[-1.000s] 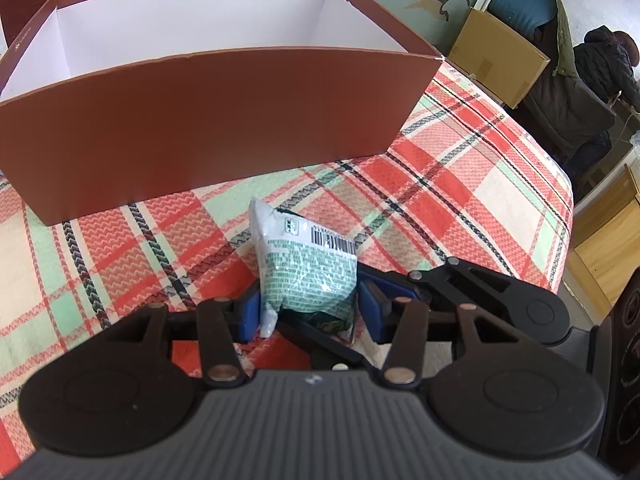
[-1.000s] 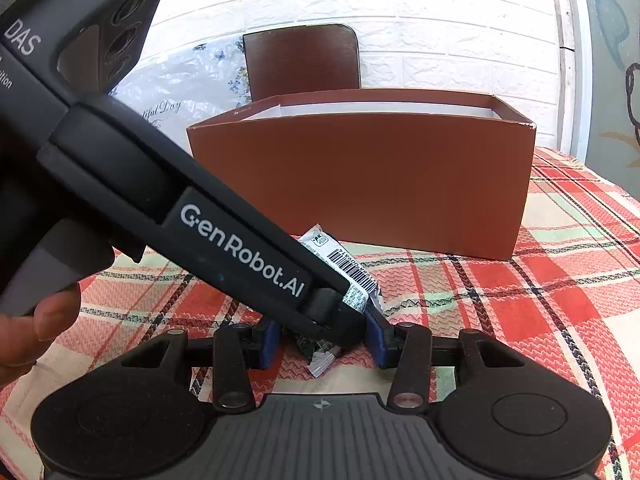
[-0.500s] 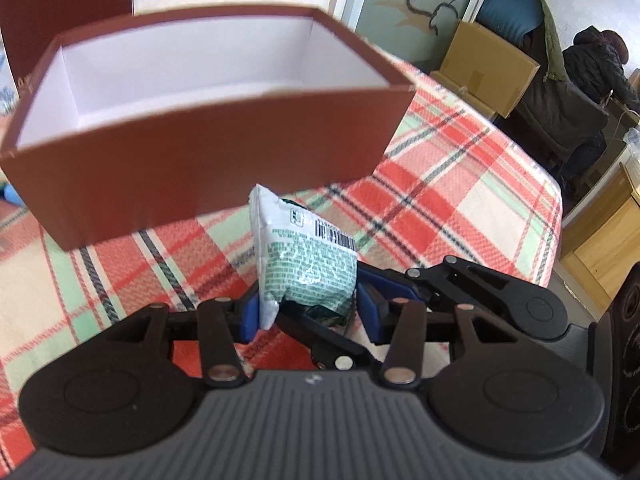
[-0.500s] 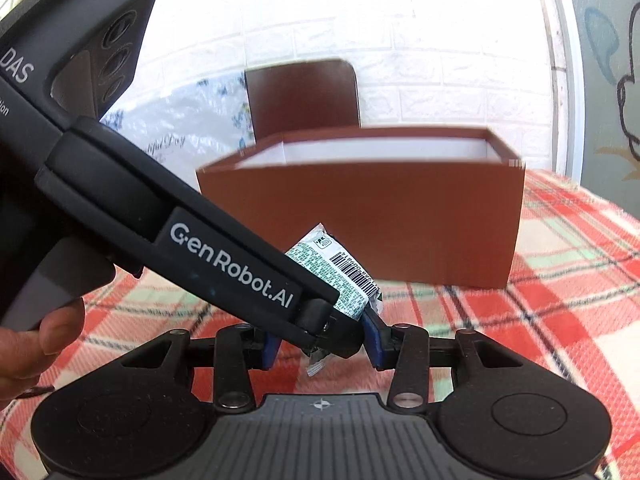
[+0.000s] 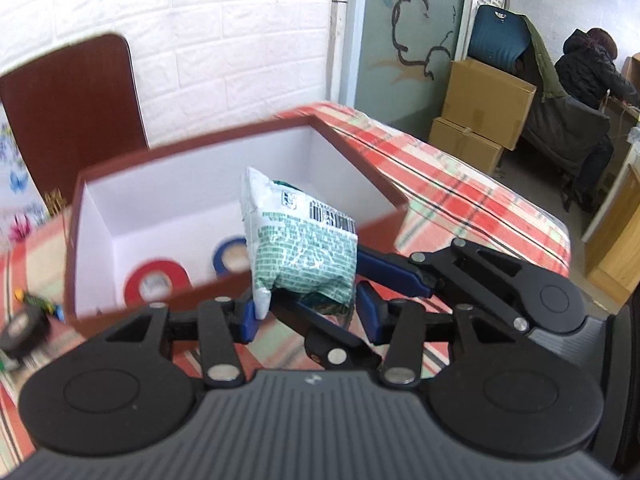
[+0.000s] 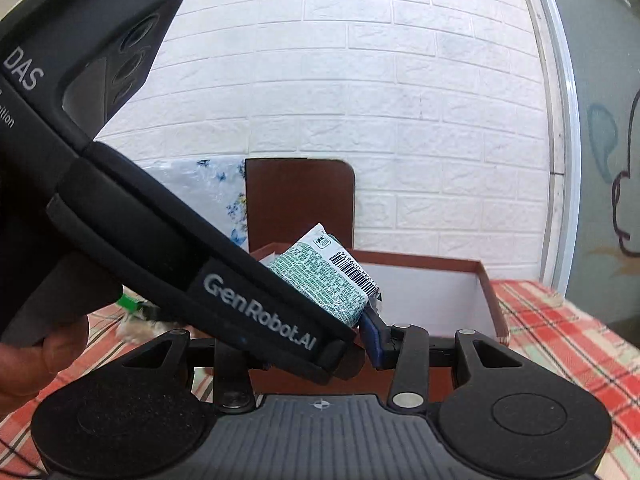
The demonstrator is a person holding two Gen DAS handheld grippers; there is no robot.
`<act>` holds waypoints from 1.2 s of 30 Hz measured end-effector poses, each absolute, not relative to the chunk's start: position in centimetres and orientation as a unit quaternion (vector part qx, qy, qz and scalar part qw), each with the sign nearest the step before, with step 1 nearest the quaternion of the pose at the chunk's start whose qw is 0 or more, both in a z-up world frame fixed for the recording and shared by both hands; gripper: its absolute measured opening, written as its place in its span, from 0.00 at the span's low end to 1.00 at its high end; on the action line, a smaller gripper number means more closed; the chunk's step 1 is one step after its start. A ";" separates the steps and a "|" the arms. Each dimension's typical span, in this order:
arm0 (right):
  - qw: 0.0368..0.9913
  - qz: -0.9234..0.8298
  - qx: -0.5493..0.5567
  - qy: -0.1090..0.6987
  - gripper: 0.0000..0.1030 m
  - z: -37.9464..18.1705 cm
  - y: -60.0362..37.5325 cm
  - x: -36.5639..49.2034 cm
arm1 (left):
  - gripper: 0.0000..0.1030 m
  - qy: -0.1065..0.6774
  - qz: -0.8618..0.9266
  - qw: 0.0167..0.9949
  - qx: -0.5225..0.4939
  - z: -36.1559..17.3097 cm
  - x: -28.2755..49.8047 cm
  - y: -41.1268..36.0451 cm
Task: Organize objects
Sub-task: 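Carry the snack packet over the brown box and open the left gripper, then withdraw the left gripper from the brown box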
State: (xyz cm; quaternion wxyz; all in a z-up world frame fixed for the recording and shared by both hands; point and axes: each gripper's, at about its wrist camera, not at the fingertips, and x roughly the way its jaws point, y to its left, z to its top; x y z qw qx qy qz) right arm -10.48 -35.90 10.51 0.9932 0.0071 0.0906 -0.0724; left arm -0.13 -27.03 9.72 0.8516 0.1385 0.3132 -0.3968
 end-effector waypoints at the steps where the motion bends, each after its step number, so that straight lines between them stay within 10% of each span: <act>1: 0.993 -0.075 0.006 0.090 0.40 10.6 -36.1 -9.9 | 0.48 0.309 -0.394 0.854 0.143 9.8 0.2 -27.2; 36: 0.987 -0.113 0.054 0.097 0.61 8.8 -37.8 -6.2 | 0.66 0.286 -0.308 0.893 0.162 8.9 3.6 -27.2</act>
